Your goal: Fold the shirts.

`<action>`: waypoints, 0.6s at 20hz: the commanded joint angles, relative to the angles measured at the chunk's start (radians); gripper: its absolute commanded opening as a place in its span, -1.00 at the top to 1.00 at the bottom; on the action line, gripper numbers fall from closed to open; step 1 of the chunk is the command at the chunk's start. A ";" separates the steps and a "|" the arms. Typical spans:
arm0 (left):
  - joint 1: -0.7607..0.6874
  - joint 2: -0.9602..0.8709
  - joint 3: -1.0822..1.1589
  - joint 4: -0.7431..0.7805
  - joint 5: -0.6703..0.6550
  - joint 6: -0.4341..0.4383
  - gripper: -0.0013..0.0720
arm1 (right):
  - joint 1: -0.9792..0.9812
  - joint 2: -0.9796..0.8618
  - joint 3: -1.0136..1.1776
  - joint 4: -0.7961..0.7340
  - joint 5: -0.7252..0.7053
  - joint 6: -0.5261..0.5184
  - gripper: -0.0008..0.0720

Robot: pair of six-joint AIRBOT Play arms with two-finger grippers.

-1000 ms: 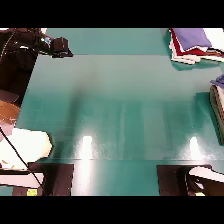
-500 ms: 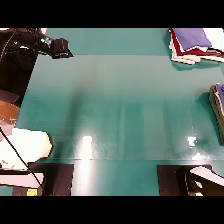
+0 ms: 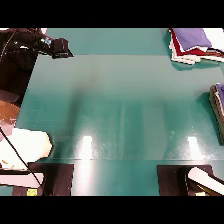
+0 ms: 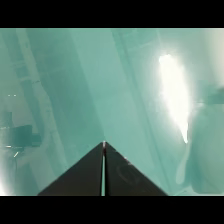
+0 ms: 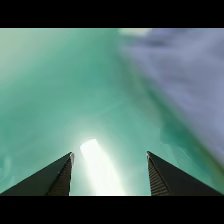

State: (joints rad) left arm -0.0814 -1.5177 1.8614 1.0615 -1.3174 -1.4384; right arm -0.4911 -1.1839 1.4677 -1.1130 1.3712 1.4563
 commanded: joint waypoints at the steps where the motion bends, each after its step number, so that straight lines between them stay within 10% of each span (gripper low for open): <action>1: 0.000 0.000 0.000 0.000 0.001 -0.002 0.90 | 0.260 -0.001 0.024 0.045 -0.039 0.000 -0.28; 4: 0.000 0.000 0.000 0.000 0.001 -0.002 0.90 | 0.435 -0.001 0.024 0.039 -0.045 -0.045 0.91; 12: 0.000 0.000 0.000 0.000 0.001 -0.002 0.90 | 0.570 -0.001 0.024 0.040 -0.043 -0.077 0.91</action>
